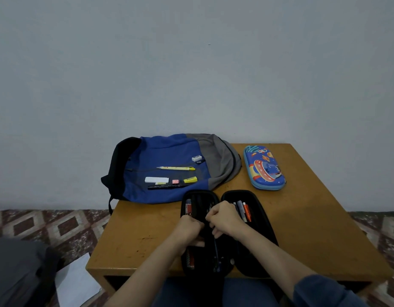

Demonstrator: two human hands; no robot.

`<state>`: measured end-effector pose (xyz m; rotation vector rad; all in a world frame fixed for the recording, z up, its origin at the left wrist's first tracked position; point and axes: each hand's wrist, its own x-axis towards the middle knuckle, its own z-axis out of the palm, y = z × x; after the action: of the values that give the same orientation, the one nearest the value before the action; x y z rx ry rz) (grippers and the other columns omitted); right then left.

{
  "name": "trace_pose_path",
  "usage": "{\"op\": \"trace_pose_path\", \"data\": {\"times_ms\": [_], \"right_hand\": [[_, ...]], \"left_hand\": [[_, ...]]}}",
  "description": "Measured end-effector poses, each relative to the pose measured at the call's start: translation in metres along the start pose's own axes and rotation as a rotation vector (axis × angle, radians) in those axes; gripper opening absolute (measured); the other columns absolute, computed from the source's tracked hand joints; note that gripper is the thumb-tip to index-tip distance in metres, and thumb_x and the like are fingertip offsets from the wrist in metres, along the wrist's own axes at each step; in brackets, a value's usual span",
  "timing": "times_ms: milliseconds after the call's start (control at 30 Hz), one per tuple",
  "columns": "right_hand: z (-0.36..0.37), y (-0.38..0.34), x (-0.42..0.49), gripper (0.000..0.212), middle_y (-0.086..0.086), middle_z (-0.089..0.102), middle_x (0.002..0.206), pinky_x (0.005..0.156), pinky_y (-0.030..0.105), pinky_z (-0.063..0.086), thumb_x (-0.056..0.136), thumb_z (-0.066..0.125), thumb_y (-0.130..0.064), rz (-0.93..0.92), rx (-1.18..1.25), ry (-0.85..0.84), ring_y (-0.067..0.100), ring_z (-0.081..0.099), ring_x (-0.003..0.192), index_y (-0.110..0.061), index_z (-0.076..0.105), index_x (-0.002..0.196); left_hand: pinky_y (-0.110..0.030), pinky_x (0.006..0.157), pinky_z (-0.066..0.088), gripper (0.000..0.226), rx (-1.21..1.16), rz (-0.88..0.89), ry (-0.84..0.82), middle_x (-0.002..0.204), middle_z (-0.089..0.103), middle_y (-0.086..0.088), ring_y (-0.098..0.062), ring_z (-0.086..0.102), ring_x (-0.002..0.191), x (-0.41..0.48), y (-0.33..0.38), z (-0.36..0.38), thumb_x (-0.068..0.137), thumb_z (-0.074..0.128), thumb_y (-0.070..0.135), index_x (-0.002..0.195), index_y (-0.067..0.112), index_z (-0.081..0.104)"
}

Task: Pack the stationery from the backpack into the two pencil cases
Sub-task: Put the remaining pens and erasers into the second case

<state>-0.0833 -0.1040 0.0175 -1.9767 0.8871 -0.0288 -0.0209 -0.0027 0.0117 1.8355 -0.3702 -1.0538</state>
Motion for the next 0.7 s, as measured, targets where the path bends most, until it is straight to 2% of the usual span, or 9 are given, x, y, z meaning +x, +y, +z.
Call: {"op": "trace_pose_path", "data": {"times_ms": [100, 167, 267, 333, 433, 500, 600, 700], "right_hand": [[-0.002, 0.005, 0.002, 0.026, 0.007, 0.057, 0.059, 0.036, 0.020, 0.046, 0.088, 0.056, -0.003, -0.079, -0.093, -0.007, 0.008, 0.052, 0.034, -0.016, 0.060, 0.066], [-0.002, 0.007, 0.003, 0.027, 0.002, 0.054, 0.061, 0.036, 0.017, 0.041, 0.085, 0.062, -0.005, -0.139, -0.176, -0.011, 0.004, 0.048, 0.033, -0.021, 0.056, 0.065], [-0.001, 0.009, 0.009, 0.034, -0.001, 0.053, 0.070, 0.048, 0.017, 0.043, 0.080, 0.069, -0.006, -0.176, -0.264, -0.011, 0.004, 0.047, 0.050, -0.028, 0.052, 0.061], [-0.001, 0.009, 0.012, 0.034, -0.004, 0.051, 0.068, 0.049, 0.017, 0.044, 0.079, 0.070, -0.006, -0.179, -0.272, -0.030, 0.005, 0.046, 0.052, -0.028, 0.052, 0.061], [-0.005, 0.010, 0.013, 0.028, -0.007, 0.053, 0.050, 0.036, 0.014, 0.039, 0.083, 0.066, -0.005, -0.197, -0.181, -0.052, 0.004, 0.050, 0.035, -0.021, 0.056, 0.063], [-0.008, 0.011, 0.015, 0.022, -0.011, 0.054, 0.042, 0.040, 0.009, 0.039, 0.086, 0.061, -0.006, -0.246, -0.139, -0.008, -0.004, 0.052, 0.037, -0.016, 0.062, 0.066], [-0.013, 0.013, 0.023, 0.010, -0.005, 0.058, 0.062, 0.052, 0.004, 0.040, 0.086, 0.061, -0.008, -0.306, -0.132, 0.073, -0.002, 0.052, 0.047, -0.007, 0.071, 0.082], [-0.017, 0.019, 0.035, 0.011, -0.006, 0.058, 0.063, 0.048, 0.010, 0.044, 0.085, 0.064, -0.010, -0.280, 0.007, 0.069, -0.001, 0.055, 0.046, -0.016, 0.068, 0.076]], "left_hand": [[-0.024, 0.052, 0.054, 0.023, 0.019, -0.012, 0.025, 0.082, 0.058, -0.011, -0.019, 0.059, 0.067, -0.002, 0.003, 0.003, 0.097, 0.033, 0.002, 0.102, 0.001, 0.056], [-0.025, 0.052, 0.054, 0.022, 0.036, -0.014, 0.052, 0.080, 0.057, -0.011, -0.019, 0.059, 0.063, -0.001, 0.005, 0.001, 0.098, 0.033, 0.003, 0.106, 0.003, 0.053], [-0.022, 0.051, 0.054, 0.021, 0.061, 0.020, 0.119, 0.082, 0.061, -0.011, -0.018, 0.062, 0.063, 0.006, 0.011, -0.012, 0.098, 0.041, 0.007, 0.112, 0.000, 0.054], [-0.018, 0.051, 0.053, 0.019, 0.078, 0.105, 0.207, 0.079, 0.062, -0.008, -0.016, 0.061, 0.064, 0.013, 0.016, -0.024, 0.096, 0.045, 0.007, 0.107, -0.001, 0.059], [-0.020, 0.064, 0.055, 0.015, 0.161, 0.259, 0.328, 0.079, 0.063, -0.003, -0.013, 0.062, 0.073, 0.024, 0.024, -0.049, 0.093, 0.051, 0.007, 0.099, 0.005, 0.064], [-0.028, 0.077, 0.054, 0.011, 0.267, 0.336, 0.392, 0.084, 0.064, 0.000, -0.015, 0.061, 0.082, 0.035, 0.028, -0.065, 0.092, 0.054, 0.010, 0.094, 0.012, 0.064], [-0.025, 0.070, 0.047, 0.015, 0.457, 0.450, 0.555, 0.098, 0.062, -0.003, -0.016, 0.058, 0.083, 0.056, 0.037, -0.086, 0.090, 0.058, 0.015, 0.102, 0.012, 0.065], [-0.031, 0.077, 0.043, 0.023, 0.610, 0.480, 0.660, 0.118, 0.056, -0.011, -0.025, 0.058, 0.094, 0.085, 0.046, -0.101, 0.089, 0.057, 0.016, 0.111, 0.009, 0.062]]}}
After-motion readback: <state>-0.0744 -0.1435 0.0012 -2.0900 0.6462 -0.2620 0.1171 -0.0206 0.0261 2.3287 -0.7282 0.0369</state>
